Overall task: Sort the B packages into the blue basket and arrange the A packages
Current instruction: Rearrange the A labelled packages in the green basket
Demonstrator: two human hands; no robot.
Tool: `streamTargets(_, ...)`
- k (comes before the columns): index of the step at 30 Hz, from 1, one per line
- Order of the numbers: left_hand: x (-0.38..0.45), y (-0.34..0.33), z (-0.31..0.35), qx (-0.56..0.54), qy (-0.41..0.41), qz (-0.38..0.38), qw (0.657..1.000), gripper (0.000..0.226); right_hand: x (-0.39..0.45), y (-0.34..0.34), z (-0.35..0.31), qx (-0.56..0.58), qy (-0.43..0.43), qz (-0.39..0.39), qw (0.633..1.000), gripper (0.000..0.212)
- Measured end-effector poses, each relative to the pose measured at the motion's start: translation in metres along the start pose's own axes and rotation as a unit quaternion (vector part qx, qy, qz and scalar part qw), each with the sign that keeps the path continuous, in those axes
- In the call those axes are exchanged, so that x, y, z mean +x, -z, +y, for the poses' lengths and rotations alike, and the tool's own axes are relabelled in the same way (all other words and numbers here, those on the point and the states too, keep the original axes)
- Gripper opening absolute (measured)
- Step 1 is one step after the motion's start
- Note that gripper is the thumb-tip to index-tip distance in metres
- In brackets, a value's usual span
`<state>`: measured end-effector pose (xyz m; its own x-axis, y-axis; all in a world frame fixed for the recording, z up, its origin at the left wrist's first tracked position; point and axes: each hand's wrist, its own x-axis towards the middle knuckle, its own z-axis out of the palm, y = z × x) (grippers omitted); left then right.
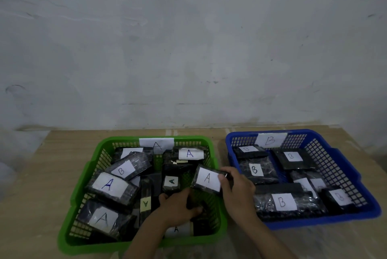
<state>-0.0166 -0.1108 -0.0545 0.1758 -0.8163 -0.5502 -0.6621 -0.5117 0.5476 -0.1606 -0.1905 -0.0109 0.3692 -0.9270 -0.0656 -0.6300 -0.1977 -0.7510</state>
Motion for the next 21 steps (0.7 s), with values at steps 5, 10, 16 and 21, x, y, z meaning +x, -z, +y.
streamTargets(5,0.001,-0.001,0.011,0.042,0.026,-0.022,0.999,0.047,0.005,0.001,-0.006,0.043,-0.007,0.031,0.999,0.013)
streamTargets(10,0.015,-0.002,0.030,0.082,0.050,0.018,0.995,0.050,0.006,0.003,-0.001,0.057,-0.008,0.047,0.997,0.010)
streamTargets(16,0.017,-0.004,0.025,0.081,0.016,0.099,0.992,0.040,0.006,0.009,0.002,0.078,-0.012,0.051,0.996,0.014)
streamTargets(21,0.015,-0.004,0.022,0.035,0.015,0.132,0.990,0.033,0.005,0.010,0.001,0.099,-0.006,0.047,0.994,0.015)
